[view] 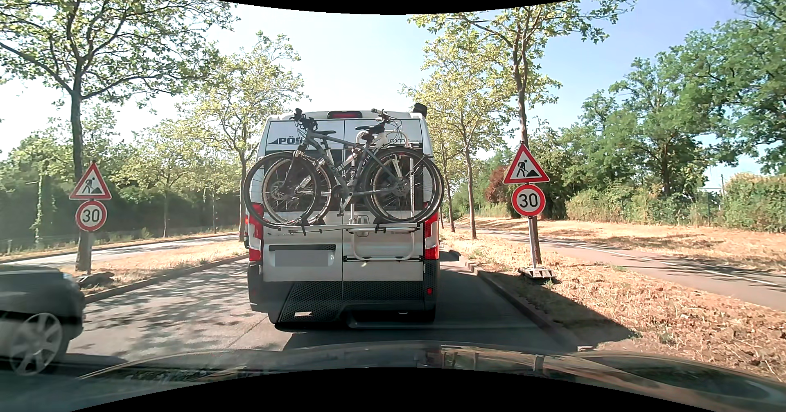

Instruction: Follow the waypoints while adhering to traffic rules and regulations

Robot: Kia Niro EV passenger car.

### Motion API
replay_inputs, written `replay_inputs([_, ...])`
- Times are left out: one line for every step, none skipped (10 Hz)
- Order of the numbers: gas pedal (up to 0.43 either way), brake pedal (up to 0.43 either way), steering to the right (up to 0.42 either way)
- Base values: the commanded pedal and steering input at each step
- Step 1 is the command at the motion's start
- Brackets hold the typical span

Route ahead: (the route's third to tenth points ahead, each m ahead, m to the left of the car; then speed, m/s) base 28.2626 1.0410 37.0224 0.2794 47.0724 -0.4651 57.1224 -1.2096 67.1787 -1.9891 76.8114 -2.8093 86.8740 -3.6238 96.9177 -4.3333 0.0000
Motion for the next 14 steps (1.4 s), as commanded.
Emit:
replay_inputs([0.000, 0.220, -0.016])
replay_inputs([0.000, 0.226, -0.016])
replay_inputs([0.000, 0.220, -0.016])
replay_inputs([0.000, 0.220, -0.016])
replay_inputs([0.000, 0.220, -0.016])
replay_inputs([0.000, 0.220, -0.016])
replay_inputs([0.000, 0.220, -0.016])
replay_inputs([0.000, 0.220, -0.016])
replay_inputs([0.000, 0.220, -0.016])
replay_inputs([0.000, 0.226, -0.016])
replay_inputs([0.000, 0.220, -0.016])
replay_inputs([0.000, 0.220, -0.016])
replay_inputs([0.000, 0.220, -0.016])
replay_inputs([0.000, 0.220, -0.016])
